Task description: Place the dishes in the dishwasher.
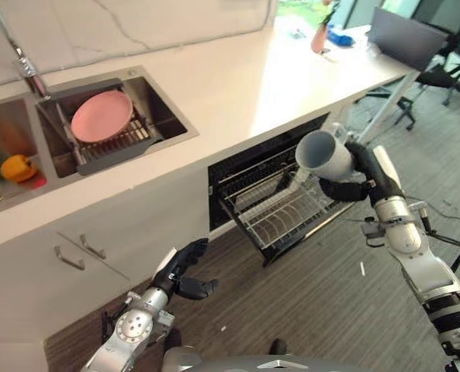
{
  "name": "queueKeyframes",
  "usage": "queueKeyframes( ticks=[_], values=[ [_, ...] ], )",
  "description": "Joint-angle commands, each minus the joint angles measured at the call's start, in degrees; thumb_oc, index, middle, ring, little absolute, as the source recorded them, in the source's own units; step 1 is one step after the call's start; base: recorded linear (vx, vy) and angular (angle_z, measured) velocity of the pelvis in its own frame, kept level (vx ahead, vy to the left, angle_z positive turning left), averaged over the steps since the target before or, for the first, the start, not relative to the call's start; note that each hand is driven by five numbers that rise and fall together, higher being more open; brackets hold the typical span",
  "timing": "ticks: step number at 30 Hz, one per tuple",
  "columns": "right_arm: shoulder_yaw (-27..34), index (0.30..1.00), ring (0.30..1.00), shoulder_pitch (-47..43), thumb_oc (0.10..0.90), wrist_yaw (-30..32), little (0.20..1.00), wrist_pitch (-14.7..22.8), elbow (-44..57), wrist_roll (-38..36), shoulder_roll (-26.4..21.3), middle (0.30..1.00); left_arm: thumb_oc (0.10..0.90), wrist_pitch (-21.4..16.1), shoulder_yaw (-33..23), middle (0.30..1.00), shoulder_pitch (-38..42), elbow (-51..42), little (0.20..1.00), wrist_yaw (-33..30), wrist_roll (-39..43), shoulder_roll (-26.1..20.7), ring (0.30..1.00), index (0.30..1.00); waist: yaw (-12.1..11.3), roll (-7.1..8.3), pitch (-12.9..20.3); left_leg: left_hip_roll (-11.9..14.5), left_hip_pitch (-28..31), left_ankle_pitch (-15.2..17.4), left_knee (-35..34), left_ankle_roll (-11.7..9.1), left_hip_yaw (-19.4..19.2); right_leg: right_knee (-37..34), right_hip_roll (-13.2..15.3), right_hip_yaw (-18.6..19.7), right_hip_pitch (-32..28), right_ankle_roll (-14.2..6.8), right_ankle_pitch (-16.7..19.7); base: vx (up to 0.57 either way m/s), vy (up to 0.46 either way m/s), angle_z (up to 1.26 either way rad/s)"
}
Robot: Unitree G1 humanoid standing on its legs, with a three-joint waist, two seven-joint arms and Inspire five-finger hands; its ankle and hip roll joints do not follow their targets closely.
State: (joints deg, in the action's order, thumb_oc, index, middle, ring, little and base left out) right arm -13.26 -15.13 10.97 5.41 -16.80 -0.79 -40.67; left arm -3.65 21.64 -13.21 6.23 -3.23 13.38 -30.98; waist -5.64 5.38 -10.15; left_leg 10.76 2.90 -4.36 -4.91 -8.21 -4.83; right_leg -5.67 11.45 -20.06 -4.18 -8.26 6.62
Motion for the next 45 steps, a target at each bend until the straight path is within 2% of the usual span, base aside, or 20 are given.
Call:
queueKeyframes(
  ticks=[1,5,8,13,16,19,21,24,25,26,27,28,32,33,35,40,42,45],
  values=[
    [-1.6,0.300,0.300,-16.8,0.400,1.9,0.300,2.4,-0.4,3.1,-6.1,0.300,0.800,-6.2,1.7,0.900,7.8,-4.5,0.900,0.8,1.7,1.2,0.900,0.900,-2.0,-1.79,-4.1,-1.1,-1.9,2.4,3.0,1.0,3.5,4.4,0.8,-1.0,-2.2,-1.7,-6.5,-0.22,-0.022,0.18],
    [-8.7,0.300,0.300,-27.3,0.400,1.8,0.300,1.9,-11.6,4.5,-8.0,0.300,0.800,-6.9,2.2,0.900,9.2,-3.5,0.900,0.2,1.7,0.4,0.900,0.900,-3.7,-1.96,-8.5,-1.5,-6.0,2.0,5.5,1.0,5.1,6.8,1.5,-1.7,0.8,-1.5,-6.5,-0.19,-0.004,0.24],
    [-14.1,0.300,0.300,-35.3,0.400,1.8,0.300,1.7,-23.6,4.7,-6.9,0.300,0.800,-7.1,2.4,0.900,10.3,-3.0,0.900,-0.1,1.7,-0.1,0.900,0.900,-5.0,-2.45,-10.6,-1.6,-8.7,1.5,6.7,1.0,6.1,8.6,2.2,-2.1,3.4,-1.2,-6.5,-0.12,0.005,0.20],
    [-19.2,0.300,0.300,-42.0,0.400,1.2,0.300,0.7,-35.7,6.1,-4.6,0.300,0.800,-7.3,1.9,0.900,10.6,0.2,0.900,-0.8,1.6,-0.2,0.900,0.900,-6.5,-3.13,-12.7,-1.7,-12.2,0.6,7.4,0.8,7.0,9.9,2.6,-2.7,6.2,-0.9,-6.6,-0.07,0.001,0.17],
    [-19.4,0.300,0.300,-43.2,0.400,1.4,0.300,0.3,-41.7,6.2,-2.1,0.300,0.800,-7.0,2.3,0.900,11.1,6.0,0.900,-1.4,0.6,1.2,0.900,0.900,-7.2,-3.42,-13.4,-1.4,-13.7,0.4,7.7,0.5,7.7,10.4,2.5,-3.2,7.3,-0.8,-7.0,-0.02,-0.018,0.08],
    [-19.5,0.300,0.300,-43.3,0.400,1.4,0.300,0.3,-41.8,6.2,-2.1,0.300,0.800,-7.1,2.3,0.900,11.2,6.1,0.900,-1.5,0.6,1.3,0.900,0.900,-7.2,-3.44,-13.4,-1.4,-13.8,0.4,7.7,0.5,7.7,10.4,2.5,-3.2,7.3,-0.8,-7.0,0.00,-0.014,0.14],
    [-18.4,0.300,0.300,-44.4,0.400,2.6,0.300,-0.9,-49.2,7.5,0.4,0.300,0.800,-6.4,2.3,0.900,12.4,14.9,0.900,-3.6,-5.1,2.0,0.900,0.900,-8.4,-4.10,-14.2,-1.2,-15.6,-0.6,7.0,0.2,8.8,10.4,2.7,-4.6,8.2,-0.7,-7.1,-0.03,-0.035,0.07],
    [-17.8,0.300,0.300,-44.7,0.400,2.9,0.300,-1.2,-51.3,7.9,1.0,0.300,0.800,-6.2,2.2,0.900,12.8,20.3,0.900,-4.6,-7.9,2.9,0.900,0.900,-8.5,-4.20,-14.3,-1.4,-15.9,-0.7,6.9,0.3,8.9,10.4,2.7,-4.7,8.5,-0.7,-7.1,0.01,0.008,0.26],
    [-17.3,0.324,0.324,-45.7,0.416,3.5,0.324,-1.7,-52.1,8.1,1.8,0.324,0.800,-5.8,1.3,0.900,13.1,25.7,0.900,-6.1,-9.3,4.0,0.900,0.900,-8.4,-4.20,-14.3,-1.4,-16.0,-0.6,7.0,0.4,8.7,10.5,2.7,-4.5,8.8,-0.7,-7.2,0.01,0.022,0.13],
    [-17.1,0.552,0.552,-46.0,0.568,3.7,0.552,-1.8,-52.6,8.2,2.1,0.552,0.800,-5.7,1.3,0.900,13.2,28.1,0.900,-6.6,-9.9,4.7,0.900,0.900,-8.4,-4.18,-14.2,-1.4,-15.9,-0.5,7.1,0.4,8.6,10.5,2.7,-4.4,8.7,-0.6,-7.2,0.01,0.022,0.03],
    [-17.1,0.552,0.552,-46.0,0.568,3.7,0.552,-1.8,-52.6,8.2,2.1,0.552,0.800,-5.7,1.3,0.900,13.2,28.1,0.900,-6.6,-9.9,4.7,0.900,0.900,-8.4,-4.18,-14.2,-1.4,-15.9,-0.5,7.1,0.4,8.6,10.5,2.7,-4.4,8.7,-0.6,-7.2,0.00,0.000,0.00],
    [-17.2,0.900,0.900,-46.6,0.800,4.0,0.900,-1.9,-52.4,8.5,2.6,0.900,0.800,-5.4,0.7,0.900,13.5,32.1,0.900,-7.4,-10.6,5.8,0.900,0.900,-8.1,-4.07,-14.1,-1.5,-15.9,-0.4,7.2,0.5,8.4,10.4,2.8,-4.2,8.8,-0.6,-7.2,0.00,0.000,0.00],
    [-15.3,0.900,0.900,-45.4,0.800,4.6,0.900,-1.8,-52.7,7.6,4.2,0.900,0.800,-4.2,-0.2,0.900,15.0,44.1,0.900,-9.4,-14.2,8.6,0.900,0.900,-7.3,-3.70,-12.7,-1.7,-14.4,0.3,7.0,0.6,7.6,10.1,2.9,-3.8,7.9,-0.6,-7.3,0.03,0.031,-0.06],
    [-15.3,0.900,0.900,-45.4,0.800,4.6,0.900,-1.8,-52.7,7.6,4.2,0.900,0.800,-4.2,-0.2,0.900,15.0,44.1,0.900,-9.4,-14.2,8.7,0.900,0.900,-7.3,-3.71,-12.7,-1.7,-14.3,0.3,7.0,0.6,7.6,10.1,2.9,-3.8,7.9,-0.6,-7.3,0.07,0.033,-0.07],
    [-14.8,0.900,0.900,-44.5,0.800,3.9,0.900,-1.5,-51.3,6.7,4.5,0.900,0.800,-3.6,-1.6,0.900,15.1,50.5,0.900,-9.4,-15.2,9.8,0.900,0.900,-6.6,-3.24,-11.1,-1.7,-13.0,0.8,6.7,0.7,6.9,9.8,2.8,-3.2,7.2,-0.6,-7.3,0.07,0.036,-0.08],
    [-15.2,0.900,0.900,-43.2,0.800,2.4,0.900,-1.0,-48.0,6.7,4.3,0.900,0.800,-3.0,-3.0,0.900,15.0,55.7,0.900,-9.3,-16.4,11.0,0.900,0.900,-5.3,-2.62,-9.0,-1.6,-11.3,0.9,6.2,0.7,6.0,8.9,2.8,-2.6,6.0,-0.8,-7.1,0.05,0.022,-0.20],
    [-15.1,0.900,0.900,-41.7,0.800,0.9,0.900,-0.7,-43.4,6.3,3.6,0.900,0.800,-2.5,-5.0,0.900,15.1,59.7,0.900,-9.0,-15.7,12.0,0.900,0.900,-4.4,-2.21,-7.8,-1.4,-9.6,1.3,5.8,0.6,5.5,8.4,2.6,-2.1,4.8,-0.8,-7.5,0.05,0.007,-0.16],
    [-14.0,0.900,0.900,-39.4,0.800,0.4,0.900,-0.5,-38.2,5.2,2.7,0.900,0.800,-2.4,-6.2,0.900,14.9,59.5,0.900,-9.0,-14.8,12.5,0.900,0.900,-3.7,-1.94,-6.8,-1.4,-9.1,1.2,5.5,0.6,5.1,8.0,2.6,-2.1,4.2,-0.8,-7.3,0.03,0.006,-0.11]
  ],
)
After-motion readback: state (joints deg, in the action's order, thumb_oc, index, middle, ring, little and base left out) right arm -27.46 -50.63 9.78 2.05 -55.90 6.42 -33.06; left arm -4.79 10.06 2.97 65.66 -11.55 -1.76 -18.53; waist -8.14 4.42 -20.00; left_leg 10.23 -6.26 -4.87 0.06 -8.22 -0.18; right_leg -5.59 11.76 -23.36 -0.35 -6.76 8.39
